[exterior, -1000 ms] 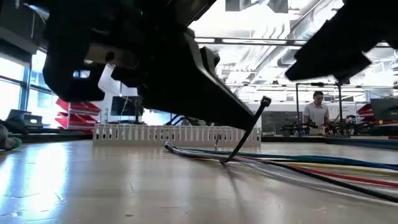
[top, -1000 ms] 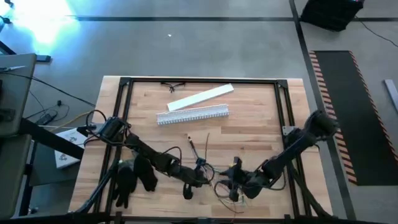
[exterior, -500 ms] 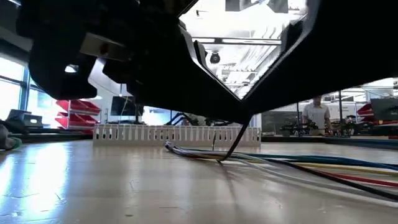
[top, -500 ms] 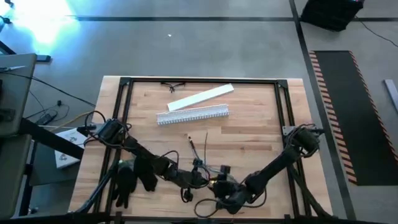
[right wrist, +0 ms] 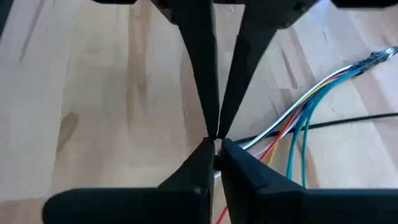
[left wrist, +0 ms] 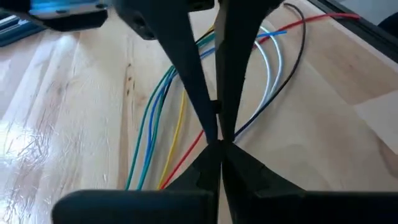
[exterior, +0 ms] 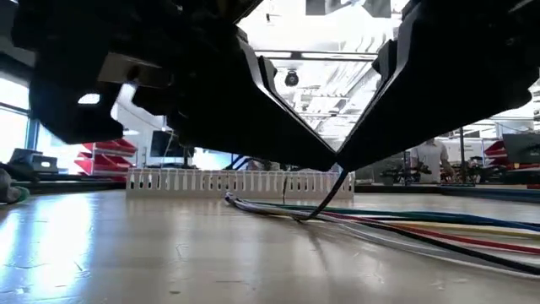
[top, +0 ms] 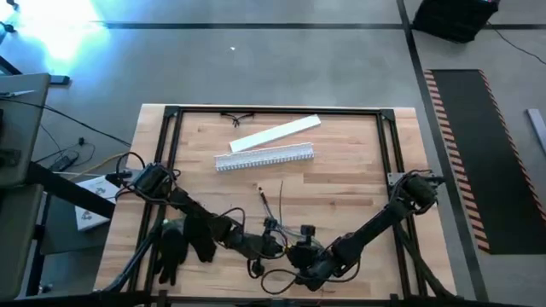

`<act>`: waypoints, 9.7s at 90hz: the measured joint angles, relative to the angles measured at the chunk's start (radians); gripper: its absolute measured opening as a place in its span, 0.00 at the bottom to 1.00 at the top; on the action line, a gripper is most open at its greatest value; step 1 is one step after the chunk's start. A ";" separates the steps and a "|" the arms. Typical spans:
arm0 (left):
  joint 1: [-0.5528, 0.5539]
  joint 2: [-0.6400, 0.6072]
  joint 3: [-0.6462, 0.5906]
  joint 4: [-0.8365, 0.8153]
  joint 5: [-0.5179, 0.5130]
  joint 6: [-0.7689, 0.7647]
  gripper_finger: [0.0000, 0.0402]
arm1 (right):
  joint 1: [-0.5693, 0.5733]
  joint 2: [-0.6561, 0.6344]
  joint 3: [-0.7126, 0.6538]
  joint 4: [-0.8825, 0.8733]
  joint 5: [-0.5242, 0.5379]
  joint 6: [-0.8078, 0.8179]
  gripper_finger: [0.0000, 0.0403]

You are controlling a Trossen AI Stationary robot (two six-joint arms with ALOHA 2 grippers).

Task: Ziptie cables
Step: Wrap the black zip tie on the cable

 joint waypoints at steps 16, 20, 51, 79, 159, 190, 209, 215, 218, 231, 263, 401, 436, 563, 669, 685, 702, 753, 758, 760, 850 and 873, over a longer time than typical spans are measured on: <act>-0.041 -0.041 0.001 -0.104 -0.053 0.035 0.08 | -0.022 0.000 0.000 0.026 -0.048 0.055 0.00; -0.053 -0.061 0.001 -0.165 -0.085 0.030 0.11 | -0.031 0.000 0.000 0.037 -0.057 0.058 0.00; -0.156 -0.155 -0.003 -0.653 -0.289 -0.224 0.32 | -0.153 0.000 0.000 0.159 -0.172 0.100 0.00; -0.145 -0.143 -0.241 -0.114 -0.377 -0.214 0.32 | -0.223 -0.001 0.000 0.193 -0.317 0.161 0.00; 0.048 -0.143 -0.389 0.407 0.123 0.045 0.32 | -0.268 -0.086 0.000 0.171 -0.497 0.211 0.00; 0.048 -0.143 -0.389 0.410 0.145 0.024 0.32 | -0.276 -0.119 0.000 0.169 -0.492 0.213 0.00; 0.048 -0.143 -0.389 0.415 0.145 0.019 0.26 | -0.280 -0.124 0.000 0.167 -0.489 0.211 0.00; 0.048 -0.143 -0.389 0.417 0.145 0.016 0.23 | -0.281 -0.124 0.000 0.166 -0.489 0.211 0.00; 0.048 -0.143 -0.389 0.418 0.145 0.016 0.21 | -0.281 -0.125 0.000 0.164 -0.489 0.211 0.00; 0.048 -0.143 -0.389 0.418 0.145 0.016 0.13 | -0.281 -0.125 0.000 0.159 -0.488 0.211 0.00; 0.052 -0.143 -0.389 0.432 0.153 -0.027 0.00 | -0.280 -0.128 0.000 0.140 -0.466 0.189 0.02; 0.052 -0.143 -0.390 0.421 0.132 -0.087 0.00 | -0.353 -0.209 -0.562 0.559 -0.055 0.609 0.51; 0.052 -0.143 -0.390 0.403 0.115 -0.088 0.00 | -0.335 -0.132 -0.539 0.695 -0.112 0.472 0.31; 0.104 -0.143 -0.390 0.403 0.115 -0.157 0.00 | -0.264 -0.131 -0.315 0.444 0.138 -0.181 0.00; 0.104 -0.143 -0.390 0.400 0.119 -0.145 0.00 | -0.274 -0.132 -0.315 0.456 0.181 -0.202 0.19; 0.104 -0.143 -0.390 0.400 0.118 -0.140 0.00 | -0.283 -0.132 -0.315 0.456 0.190 -0.218 0.11; 0.104 -0.143 -0.390 0.400 0.119 -0.138 0.00 | -0.317 -0.132 -0.315 0.457 0.176 -0.217 0.12; 0.104 -0.143 -0.390 0.400 0.119 -0.134 0.00 | -0.455 -0.132 -0.324 0.433 -0.051 -0.134 0.34; 0.104 -0.143 -0.390 0.400 0.119 -0.129 0.00 | -0.464 -0.133 -0.341 0.445 -0.056 -0.120 0.34; 0.104 -0.143 -0.390 0.400 0.119 -0.129 0.00 | -0.468 -0.133 -0.351 0.452 -0.062 -0.109 0.34; 0.104 -0.143 -0.390 0.394 0.118 -0.113 0.00 | -0.485 -0.133 -0.572 0.850 -0.267 0.019 0.22; 0.104 -0.143 -0.390 0.393 0.118 -0.113 0.00 | -0.421 -0.133 -0.564 0.861 -0.126 -0.034 0.02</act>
